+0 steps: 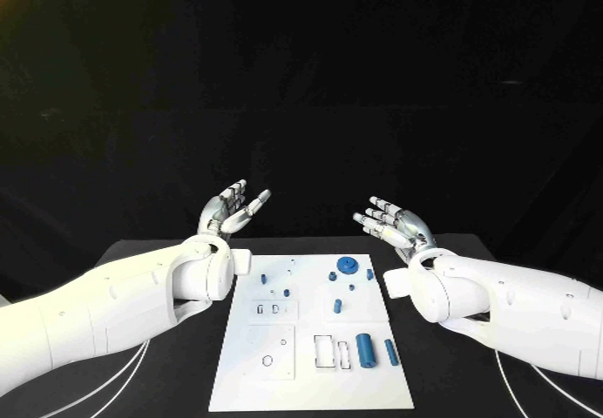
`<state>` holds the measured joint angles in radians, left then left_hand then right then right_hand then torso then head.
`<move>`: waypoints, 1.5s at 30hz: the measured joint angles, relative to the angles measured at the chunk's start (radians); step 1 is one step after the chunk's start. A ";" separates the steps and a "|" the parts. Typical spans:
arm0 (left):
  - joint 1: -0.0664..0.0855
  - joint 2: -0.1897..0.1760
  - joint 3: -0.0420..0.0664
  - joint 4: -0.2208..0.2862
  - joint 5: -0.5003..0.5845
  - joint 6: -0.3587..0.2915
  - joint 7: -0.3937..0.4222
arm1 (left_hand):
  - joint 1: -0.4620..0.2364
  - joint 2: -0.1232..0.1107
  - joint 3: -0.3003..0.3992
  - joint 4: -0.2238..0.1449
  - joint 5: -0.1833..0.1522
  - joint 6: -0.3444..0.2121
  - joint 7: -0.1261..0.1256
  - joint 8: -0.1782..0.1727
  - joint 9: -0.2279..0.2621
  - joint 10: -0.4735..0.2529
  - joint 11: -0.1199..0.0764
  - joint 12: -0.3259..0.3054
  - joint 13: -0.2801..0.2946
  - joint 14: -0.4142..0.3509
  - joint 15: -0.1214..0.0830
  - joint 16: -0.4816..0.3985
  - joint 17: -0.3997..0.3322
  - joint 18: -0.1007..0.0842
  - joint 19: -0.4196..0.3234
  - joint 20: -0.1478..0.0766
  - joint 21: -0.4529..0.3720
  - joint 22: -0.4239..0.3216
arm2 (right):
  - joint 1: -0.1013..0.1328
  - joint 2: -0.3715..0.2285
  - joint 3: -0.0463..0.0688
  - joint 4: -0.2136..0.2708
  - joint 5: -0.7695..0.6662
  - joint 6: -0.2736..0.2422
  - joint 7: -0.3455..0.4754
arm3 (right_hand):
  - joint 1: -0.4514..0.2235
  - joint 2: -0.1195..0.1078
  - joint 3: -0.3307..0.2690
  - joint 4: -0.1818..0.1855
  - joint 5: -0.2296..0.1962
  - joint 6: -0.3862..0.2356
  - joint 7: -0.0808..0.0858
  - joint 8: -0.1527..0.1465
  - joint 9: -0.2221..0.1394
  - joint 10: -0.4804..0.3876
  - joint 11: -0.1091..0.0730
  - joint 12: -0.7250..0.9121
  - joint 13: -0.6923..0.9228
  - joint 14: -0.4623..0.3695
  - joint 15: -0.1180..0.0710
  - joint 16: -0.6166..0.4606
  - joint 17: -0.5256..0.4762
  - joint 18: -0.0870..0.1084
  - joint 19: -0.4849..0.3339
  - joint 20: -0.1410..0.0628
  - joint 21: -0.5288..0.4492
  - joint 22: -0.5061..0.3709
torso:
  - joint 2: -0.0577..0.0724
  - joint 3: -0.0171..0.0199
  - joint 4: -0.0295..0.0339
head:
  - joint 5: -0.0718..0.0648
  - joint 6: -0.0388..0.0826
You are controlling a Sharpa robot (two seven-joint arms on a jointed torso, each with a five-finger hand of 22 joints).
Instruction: Assemble the parts on the task board
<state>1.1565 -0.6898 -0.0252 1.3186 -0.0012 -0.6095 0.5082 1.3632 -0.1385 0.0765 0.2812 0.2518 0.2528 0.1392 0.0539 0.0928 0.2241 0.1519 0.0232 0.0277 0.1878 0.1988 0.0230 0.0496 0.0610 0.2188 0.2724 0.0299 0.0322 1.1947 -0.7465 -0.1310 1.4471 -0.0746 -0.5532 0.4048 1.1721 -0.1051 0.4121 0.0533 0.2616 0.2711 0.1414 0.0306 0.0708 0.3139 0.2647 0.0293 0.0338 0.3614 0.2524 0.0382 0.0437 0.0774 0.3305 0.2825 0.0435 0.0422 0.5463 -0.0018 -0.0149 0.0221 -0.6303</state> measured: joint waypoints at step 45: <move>0.013 -0.257 0.015 0.364 -0.027 0.224 -0.018 | 0.133 0.024 0.073 0.002 -0.001 0.506 0.059 0.164 0.106 0.700 0.051 0.070 0.039 0.692 -0.034 0.252 0.190 0.113 0.599 -0.007 0.343 0.149 | 0.139 -0.008 -0.026 -0.081 -1.278 0.234 -0.399 | 0.109 -0.136 0.136 -0.063 -0.065 0.730 0.015 0.163 0.149 0.896 -0.178 0.036 0.033 1.100 -0.248 1.079 0.884 0.038 1.024 -0.193 1.088 0.873 | 0.134 -0.0072 0.0757 | -0.076 -0.006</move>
<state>1.1700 -0.9469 -0.0098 1.6825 -0.0280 -0.3856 0.4905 1.4959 -0.1149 0.1494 0.2828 0.2511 0.7588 0.1977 0.2175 0.1991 0.9237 0.2027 0.0928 0.0663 0.8796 0.1643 0.2755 0.2394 0.1736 0.8179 0.2656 0.3734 0.1816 1.3334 -0.7548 -0.1571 1.3662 -1.3529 -0.3188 0.0058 1.2808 -0.2414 0.5482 -0.0101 0.1963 1.0007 0.1569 0.1932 0.2200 1.2101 0.0862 0.0654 0.0673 1.4617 0.0045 1.1175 0.9277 0.1150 1.3540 0.0892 1.1313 0.9152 0.6803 -0.0090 0.0609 -0.0539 -0.6366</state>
